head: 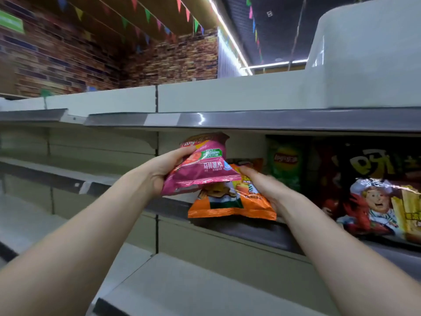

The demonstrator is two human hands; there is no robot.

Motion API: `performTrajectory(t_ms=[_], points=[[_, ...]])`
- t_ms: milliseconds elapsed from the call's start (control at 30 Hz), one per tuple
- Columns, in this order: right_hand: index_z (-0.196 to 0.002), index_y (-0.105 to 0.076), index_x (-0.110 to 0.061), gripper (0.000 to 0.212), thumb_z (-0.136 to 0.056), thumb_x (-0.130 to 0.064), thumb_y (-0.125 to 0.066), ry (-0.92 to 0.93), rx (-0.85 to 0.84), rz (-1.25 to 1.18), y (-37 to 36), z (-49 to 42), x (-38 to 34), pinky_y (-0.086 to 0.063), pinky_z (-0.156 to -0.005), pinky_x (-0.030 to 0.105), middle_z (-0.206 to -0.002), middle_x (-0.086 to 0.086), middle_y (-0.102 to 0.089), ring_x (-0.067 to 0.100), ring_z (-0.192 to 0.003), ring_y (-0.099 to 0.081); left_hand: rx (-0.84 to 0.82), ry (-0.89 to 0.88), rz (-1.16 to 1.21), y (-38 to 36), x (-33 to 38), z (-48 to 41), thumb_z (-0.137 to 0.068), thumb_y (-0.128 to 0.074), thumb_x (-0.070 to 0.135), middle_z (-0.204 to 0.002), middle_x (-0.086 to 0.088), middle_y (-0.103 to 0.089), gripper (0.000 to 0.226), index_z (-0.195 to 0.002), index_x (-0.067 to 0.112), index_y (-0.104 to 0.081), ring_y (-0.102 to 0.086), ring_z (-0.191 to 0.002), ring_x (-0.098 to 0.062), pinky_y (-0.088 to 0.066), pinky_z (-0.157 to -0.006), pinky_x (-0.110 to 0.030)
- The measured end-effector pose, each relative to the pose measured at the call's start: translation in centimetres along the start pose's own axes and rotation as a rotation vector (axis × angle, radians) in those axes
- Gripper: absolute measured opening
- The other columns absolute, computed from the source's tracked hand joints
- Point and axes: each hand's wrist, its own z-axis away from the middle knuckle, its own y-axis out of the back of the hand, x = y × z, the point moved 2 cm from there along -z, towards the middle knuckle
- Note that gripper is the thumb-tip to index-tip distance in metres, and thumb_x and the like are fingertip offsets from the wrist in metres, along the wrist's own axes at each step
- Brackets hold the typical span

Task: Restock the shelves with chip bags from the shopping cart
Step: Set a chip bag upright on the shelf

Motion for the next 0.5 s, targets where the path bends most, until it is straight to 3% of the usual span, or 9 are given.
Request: performTrajectory(t_ms=[67, 167, 200, 267, 333, 433, 500], points=[[-0.11, -0.068, -0.006, 0.044, -0.091, -0.045, -0.059, -0.009, 0.05, 0.112, -0.3, -1.8, 0.0, -0.052, -0.069, 0.023, -0.102, 0.013, -0.072, 0.023, -0.083, -0.069, -0.026, 0.013, -0.022, 0.1, 0.5, -1.6, -0.089, -0.063, 0.037, -0.067, -0.014, -0.07, 0.033, -0.095, 0.004, -0.059, -0.067, -0.049, -0.022, -0.058, -0.046, -0.034], [-0.09, -0.066, -0.009, 0.03, -0.097, -0.034, -0.052, -0.053, 0.063, 0.181, -1.1, -3.6, 0.1, -0.042, -0.042, 0.01, -0.075, 0.006, -0.067, 0.015, -0.061, -0.062, -0.038, 0.015, -0.04, 0.6, 1.1, -4.2, -0.094, -0.057, 0.034, -0.061, -0.013, -0.069, 0.031, -0.089, 0.004, -0.057, -0.066, -0.045, -0.021, -0.056, -0.043, -0.035], [-0.087, -0.064, -0.01, 0.027, -0.098, -0.032, -0.052, -0.064, 0.066, 0.194, -1.7, -4.0, 0.1, -0.046, -0.047, 0.011, -0.076, 0.006, -0.067, 0.016, -0.063, -0.063, -0.047, 0.019, -0.041, 0.7, 1.3, -5.0, -0.095, -0.056, 0.034, -0.061, -0.013, -0.068, 0.031, -0.088, 0.004, -0.057, -0.065, -0.044, -0.021, -0.056, -0.043, -0.035], [-0.098, -0.065, -0.01, 0.024, -0.097, -0.03, -0.054, -0.058, 0.071, 0.257, -2.9, -5.2, 0.0, -0.055, -0.082, 0.025, -0.105, 0.012, -0.07, 0.024, -0.092, -0.067, -0.083, 0.024, -0.043, 0.7, 1.4, -6.4, -0.094, -0.058, 0.035, -0.063, -0.013, -0.069, 0.032, -0.089, 0.004, -0.058, -0.066, -0.046, -0.022, -0.056, -0.044, -0.037], [-0.121, -0.061, -0.008, 0.034, -0.099, -0.031, -0.051, -0.022, 0.049, 0.322, -4.2, -5.9, -0.2, -0.045, -0.103, 0.037, -0.128, 0.014, -0.061, 0.029, -0.116, -0.059, -0.118, 0.02, -0.047, 0.7, 1.5, -7.8, -0.09, -0.063, 0.035, -0.069, -0.015, -0.07, 0.032, -0.09, 0.003, -0.061, -0.067, -0.049, -0.024, -0.057, -0.05, -0.041], [-0.107, -0.066, -0.015, 0.028, -0.099, -0.034, -0.048, -0.03, -0.004, 0.331, -4.9, -6.9, 0.3, -0.046, -0.103, 0.043, -0.12, 0.013, -0.066, 0.029, -0.108, -0.063, -0.151, 0.019, -0.052, 0.3, 1.7, -9.2, -0.088, -0.066, 0.032, -0.07, -0.017, -0.069, 0.03, -0.093, 0.003, -0.062, -0.067, -0.048, -0.025, -0.057, -0.05, -0.042], [-0.095, -0.066, -0.01, 0.02, -0.098, -0.025, -0.053, -0.036, 0.04, 0.276, -3.8, -6.6, 0.7, -0.049, -0.098, 0.041, -0.115, 0.017, -0.067, 0.03, -0.102, -0.063, -0.191, 0.001, -0.069, -0.4, 1.8, -9.7, -0.086, -0.067, 0.029, -0.066, -0.016, -0.069, 0.026, -0.088, 0.004, -0.063, -0.066, -0.046, -0.024, -0.056, -0.047, -0.04]])
